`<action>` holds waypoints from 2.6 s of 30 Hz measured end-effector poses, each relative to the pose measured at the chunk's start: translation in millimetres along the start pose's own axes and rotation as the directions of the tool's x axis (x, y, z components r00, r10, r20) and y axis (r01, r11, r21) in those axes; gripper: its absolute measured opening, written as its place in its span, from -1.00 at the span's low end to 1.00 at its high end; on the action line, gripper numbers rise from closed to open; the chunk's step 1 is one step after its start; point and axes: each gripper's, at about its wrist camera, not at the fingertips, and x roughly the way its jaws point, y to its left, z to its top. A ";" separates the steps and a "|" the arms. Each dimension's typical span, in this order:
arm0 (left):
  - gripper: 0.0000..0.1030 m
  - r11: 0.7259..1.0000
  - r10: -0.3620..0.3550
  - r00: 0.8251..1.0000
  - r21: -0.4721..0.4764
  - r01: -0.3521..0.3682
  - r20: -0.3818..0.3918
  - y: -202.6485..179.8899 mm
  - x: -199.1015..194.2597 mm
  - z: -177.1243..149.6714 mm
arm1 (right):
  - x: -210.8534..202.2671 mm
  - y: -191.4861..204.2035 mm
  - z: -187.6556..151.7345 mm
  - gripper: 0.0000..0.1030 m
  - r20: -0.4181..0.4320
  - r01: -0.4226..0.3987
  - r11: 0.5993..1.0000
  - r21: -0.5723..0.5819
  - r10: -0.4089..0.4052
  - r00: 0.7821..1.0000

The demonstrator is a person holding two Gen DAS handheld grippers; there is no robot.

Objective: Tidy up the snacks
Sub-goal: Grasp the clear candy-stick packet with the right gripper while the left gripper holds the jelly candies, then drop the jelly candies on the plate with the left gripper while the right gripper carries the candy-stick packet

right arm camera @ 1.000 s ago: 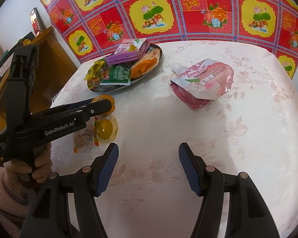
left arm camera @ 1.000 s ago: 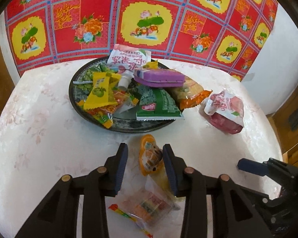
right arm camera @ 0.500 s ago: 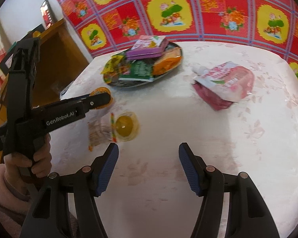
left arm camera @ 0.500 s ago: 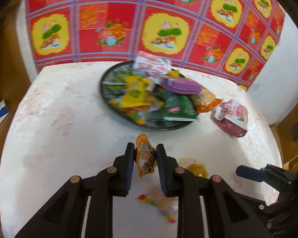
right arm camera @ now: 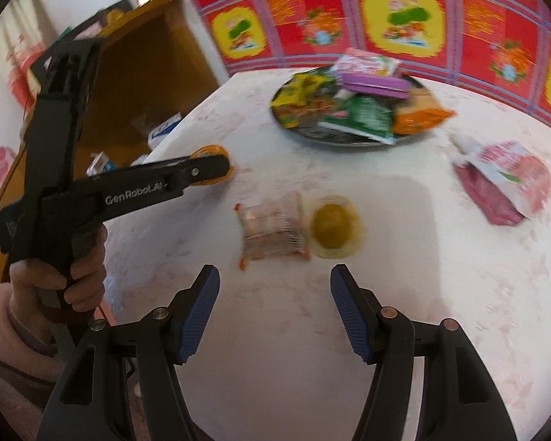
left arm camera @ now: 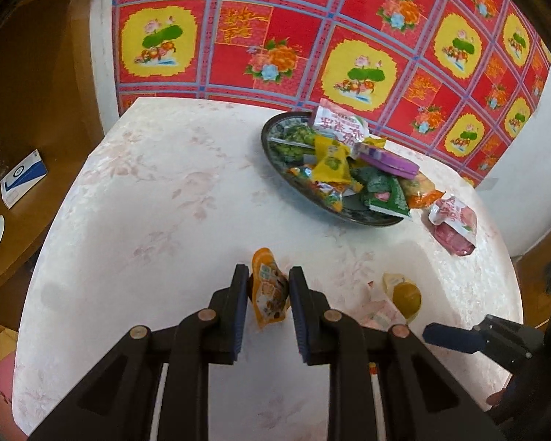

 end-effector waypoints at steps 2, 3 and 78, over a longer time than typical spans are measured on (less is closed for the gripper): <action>-0.55 1.000 -0.002 1.000 -0.004 0.002 0.000 1.7 -0.4 -1.0 | 6.6 5.3 1.8 0.25 -0.012 0.005 1.000 -0.022 -0.006 1.000; -0.55 1.000 -0.004 1.000 -0.005 0.004 0.000 2.7 -0.4 -1.4 | 9.4 6.8 3.0 0.26 -0.017 0.011 0.999 -0.030 -0.012 1.000; -0.55 0.981 -0.117 0.993 0.154 0.116 -0.006 -65.3 61.1 122.9 | -32.0 -19.8 24.9 -0.25 0.188 0.048 0.997 0.064 -0.059 0.980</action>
